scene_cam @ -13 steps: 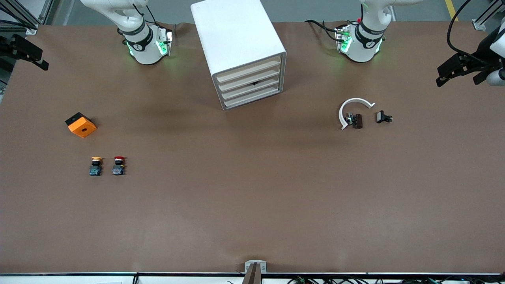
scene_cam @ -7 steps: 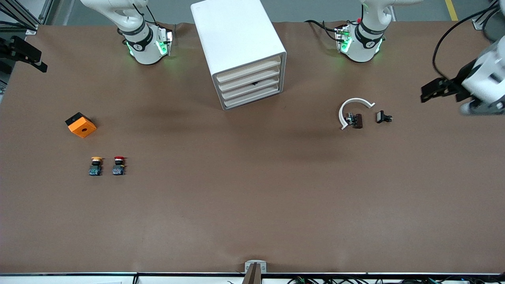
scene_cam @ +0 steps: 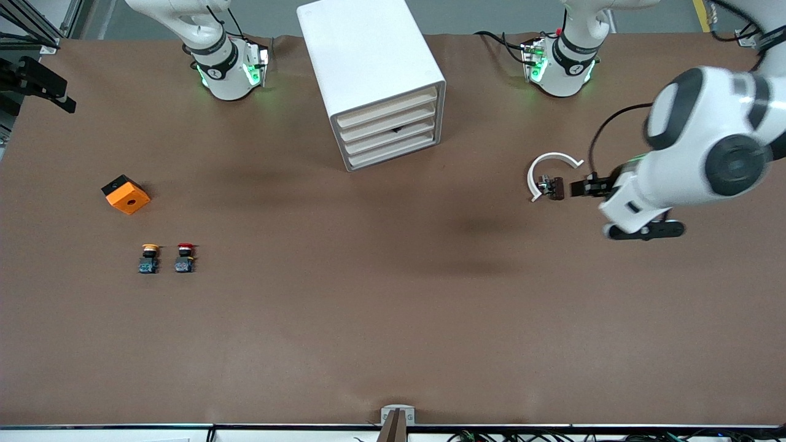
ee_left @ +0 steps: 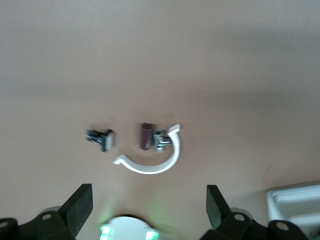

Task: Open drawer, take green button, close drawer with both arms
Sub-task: 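Reach the left gripper to the cabinet's lowest drawer handle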

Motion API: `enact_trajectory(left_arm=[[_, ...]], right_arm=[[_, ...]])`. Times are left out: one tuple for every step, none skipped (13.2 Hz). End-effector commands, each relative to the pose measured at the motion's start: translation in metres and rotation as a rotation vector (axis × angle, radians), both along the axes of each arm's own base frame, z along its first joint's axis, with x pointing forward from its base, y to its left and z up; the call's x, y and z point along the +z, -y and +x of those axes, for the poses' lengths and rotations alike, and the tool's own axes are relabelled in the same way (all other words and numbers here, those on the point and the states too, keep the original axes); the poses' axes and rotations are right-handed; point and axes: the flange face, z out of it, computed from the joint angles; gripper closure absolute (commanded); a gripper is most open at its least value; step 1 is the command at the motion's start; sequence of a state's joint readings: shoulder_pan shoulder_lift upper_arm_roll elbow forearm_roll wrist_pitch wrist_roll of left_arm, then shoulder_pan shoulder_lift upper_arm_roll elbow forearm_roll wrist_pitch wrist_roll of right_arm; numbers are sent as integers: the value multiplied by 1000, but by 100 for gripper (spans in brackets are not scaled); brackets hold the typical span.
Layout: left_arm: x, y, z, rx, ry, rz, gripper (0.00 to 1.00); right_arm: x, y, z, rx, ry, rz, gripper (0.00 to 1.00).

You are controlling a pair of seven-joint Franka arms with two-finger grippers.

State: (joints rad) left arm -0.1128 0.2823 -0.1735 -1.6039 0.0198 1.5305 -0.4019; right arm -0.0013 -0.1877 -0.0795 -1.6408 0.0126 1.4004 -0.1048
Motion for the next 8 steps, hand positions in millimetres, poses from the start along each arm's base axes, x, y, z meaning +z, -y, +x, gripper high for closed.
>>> enact_trajectory(left_arm=[[-37, 67, -2, 76, 15, 103, 0], [-55, 78, -3, 152, 5, 144, 0], [-70, 84, -4, 213, -7, 176, 0], [-84, 91, -5, 265, -24, 198, 0], [-95, 110, -10, 310, -29, 226, 0], [-109, 128, -12, 410, -43, 255, 0], [-125, 140, -17, 490, -57, 298, 0], [-138, 154, -25, 553, -59, 348, 0]], right_arm=[[1, 8, 0, -26, -10, -11, 0], [1, 10, 3, -25, -8, -12, 0], [-2, 11, 5, -28, -14, -11, 0], [-10, 10, 11, -24, -30, -17, 0], [-21, 10, 19, -23, -52, -19, 0], [-37, 11, 30, -27, -81, -20, 0], [-60, 12, 46, -16, -123, -19, 0], [-57, 13, 51, -13, -113, -21, 0]])
